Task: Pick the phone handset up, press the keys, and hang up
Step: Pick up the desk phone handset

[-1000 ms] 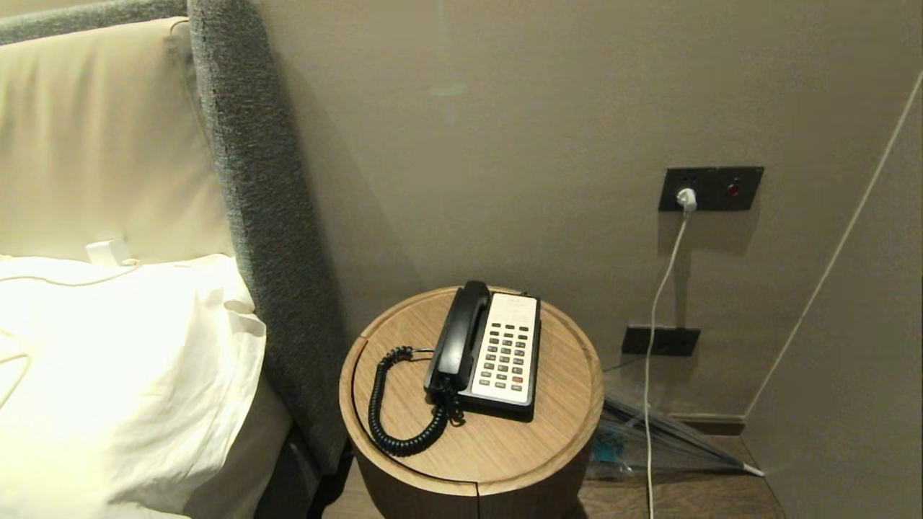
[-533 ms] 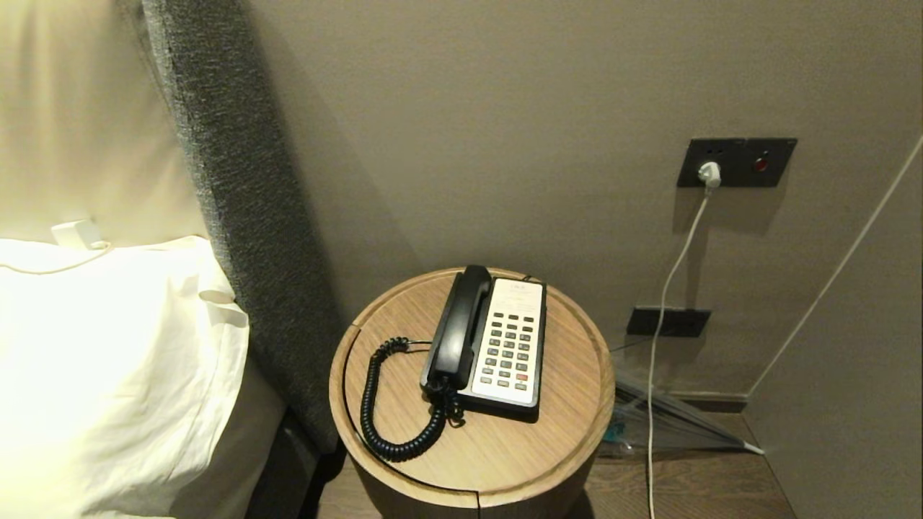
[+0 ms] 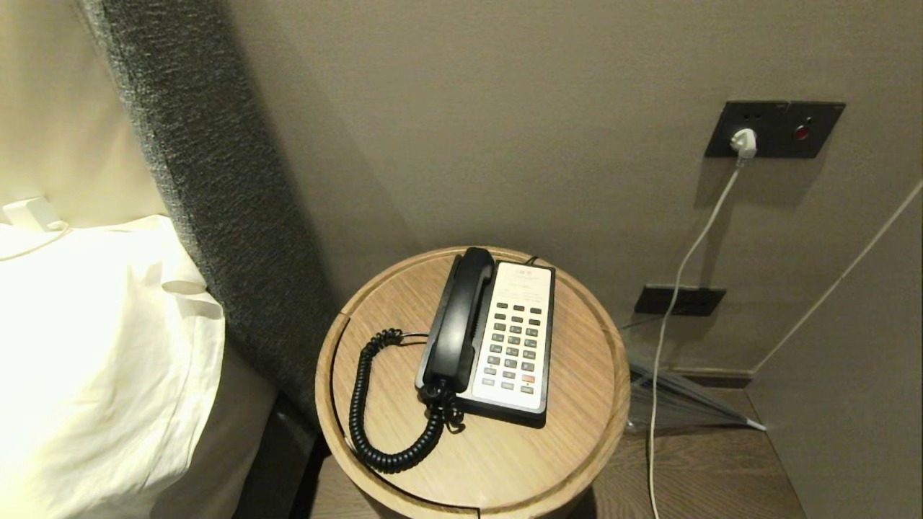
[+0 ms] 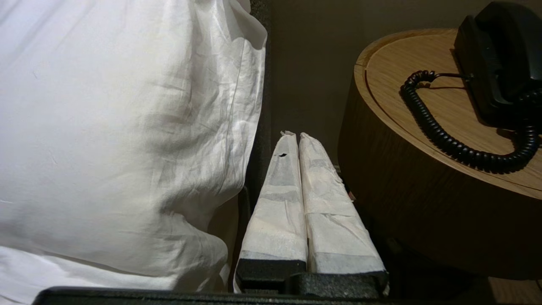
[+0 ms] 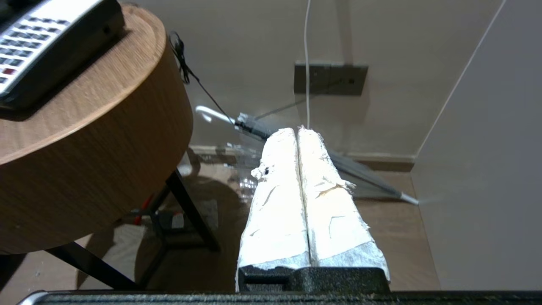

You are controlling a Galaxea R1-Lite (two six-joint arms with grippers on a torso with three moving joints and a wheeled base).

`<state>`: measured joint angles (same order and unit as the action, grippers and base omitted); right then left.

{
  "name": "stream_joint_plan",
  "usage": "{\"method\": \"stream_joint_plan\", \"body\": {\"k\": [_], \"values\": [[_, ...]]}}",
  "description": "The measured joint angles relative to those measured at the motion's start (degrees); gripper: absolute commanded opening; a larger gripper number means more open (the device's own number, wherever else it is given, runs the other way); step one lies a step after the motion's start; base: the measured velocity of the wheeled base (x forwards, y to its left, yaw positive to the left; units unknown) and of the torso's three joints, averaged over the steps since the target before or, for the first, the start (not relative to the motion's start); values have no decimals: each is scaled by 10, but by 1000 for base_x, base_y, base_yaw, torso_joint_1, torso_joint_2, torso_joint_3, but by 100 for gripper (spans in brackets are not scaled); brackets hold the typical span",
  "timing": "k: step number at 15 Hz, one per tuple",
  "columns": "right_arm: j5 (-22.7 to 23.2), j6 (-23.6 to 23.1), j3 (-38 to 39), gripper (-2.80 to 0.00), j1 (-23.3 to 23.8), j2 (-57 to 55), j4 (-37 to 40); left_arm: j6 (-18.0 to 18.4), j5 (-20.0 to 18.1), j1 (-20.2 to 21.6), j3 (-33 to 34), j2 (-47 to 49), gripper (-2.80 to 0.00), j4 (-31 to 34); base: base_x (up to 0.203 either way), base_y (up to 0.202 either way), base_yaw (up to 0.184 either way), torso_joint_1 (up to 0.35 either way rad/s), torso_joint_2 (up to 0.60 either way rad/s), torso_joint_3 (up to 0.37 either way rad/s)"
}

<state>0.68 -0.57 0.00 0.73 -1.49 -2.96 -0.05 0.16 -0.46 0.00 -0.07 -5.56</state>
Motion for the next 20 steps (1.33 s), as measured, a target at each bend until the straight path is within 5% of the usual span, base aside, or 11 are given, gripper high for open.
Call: {"method": "stream_joint_plan", "body": {"k": [20], "values": [[0,0,0,-280,-1,0,0,0,0,0,0,0,-280,2,0,0,0,2,3,-153]]}}
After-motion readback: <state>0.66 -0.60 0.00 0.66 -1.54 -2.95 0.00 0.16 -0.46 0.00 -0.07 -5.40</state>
